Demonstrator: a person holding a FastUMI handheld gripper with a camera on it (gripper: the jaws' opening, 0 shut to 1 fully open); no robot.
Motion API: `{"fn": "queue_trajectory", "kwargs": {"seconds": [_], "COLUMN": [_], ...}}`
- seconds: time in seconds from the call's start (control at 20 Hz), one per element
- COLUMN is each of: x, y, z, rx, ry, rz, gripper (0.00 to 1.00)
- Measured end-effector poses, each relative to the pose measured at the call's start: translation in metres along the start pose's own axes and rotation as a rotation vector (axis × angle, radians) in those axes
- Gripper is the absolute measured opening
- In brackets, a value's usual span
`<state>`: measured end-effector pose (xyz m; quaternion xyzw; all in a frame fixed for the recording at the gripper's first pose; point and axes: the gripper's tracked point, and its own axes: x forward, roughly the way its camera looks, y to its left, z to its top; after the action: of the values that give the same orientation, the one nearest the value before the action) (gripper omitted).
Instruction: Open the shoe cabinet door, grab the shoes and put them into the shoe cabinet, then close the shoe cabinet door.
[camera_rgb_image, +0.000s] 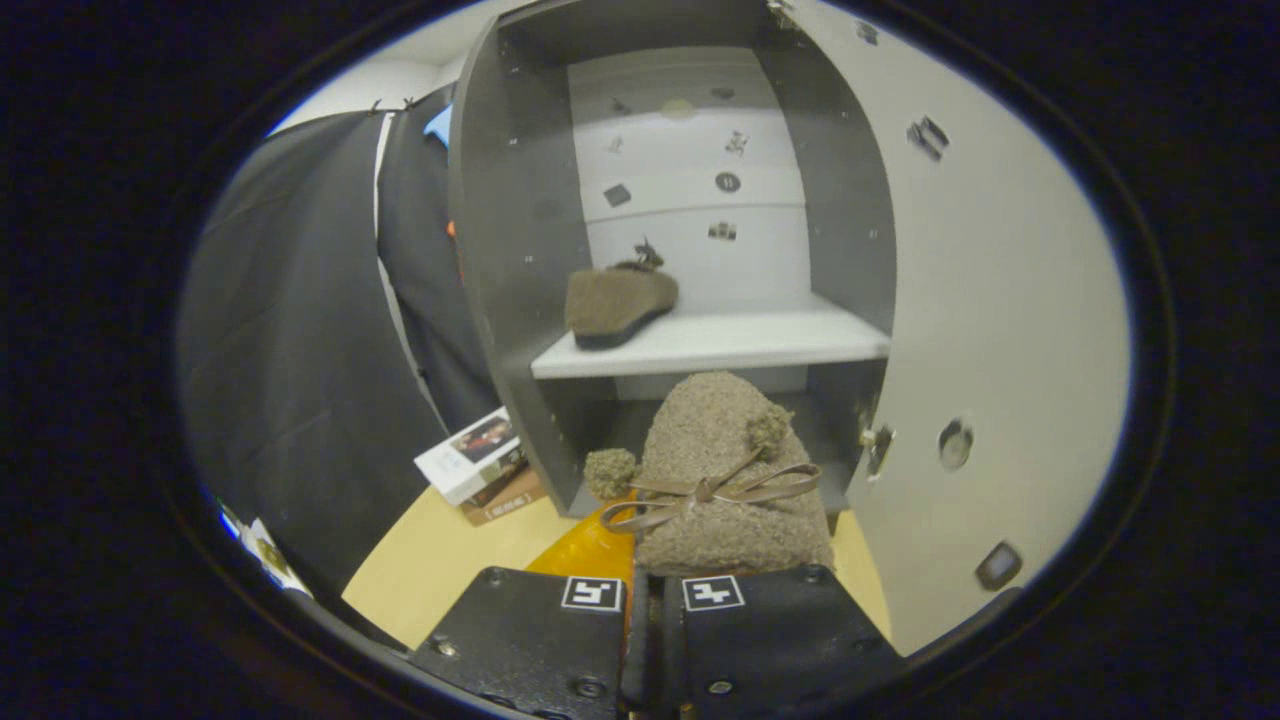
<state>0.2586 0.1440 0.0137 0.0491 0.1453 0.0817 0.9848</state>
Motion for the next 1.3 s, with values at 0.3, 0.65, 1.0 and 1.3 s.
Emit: {"fn": "queue_trajectory", "kwargs": {"seconds": [0.3,0.65,1.0,1.3], "x": [0.015,0.078,0.157,0.215], "y": [-0.012,-0.015,-0.015,-0.037], "z": [0.082,0.154,0.176,0.161], "rx": [-0.039,-0.055,-0.067,-0.029], "ry": [-0.102,-0.16,-0.122,-0.036], "rz": [-0.044,-0.044,-0.052,-0.102], "gripper": [0.09,0.09,0.09,0.09]}}
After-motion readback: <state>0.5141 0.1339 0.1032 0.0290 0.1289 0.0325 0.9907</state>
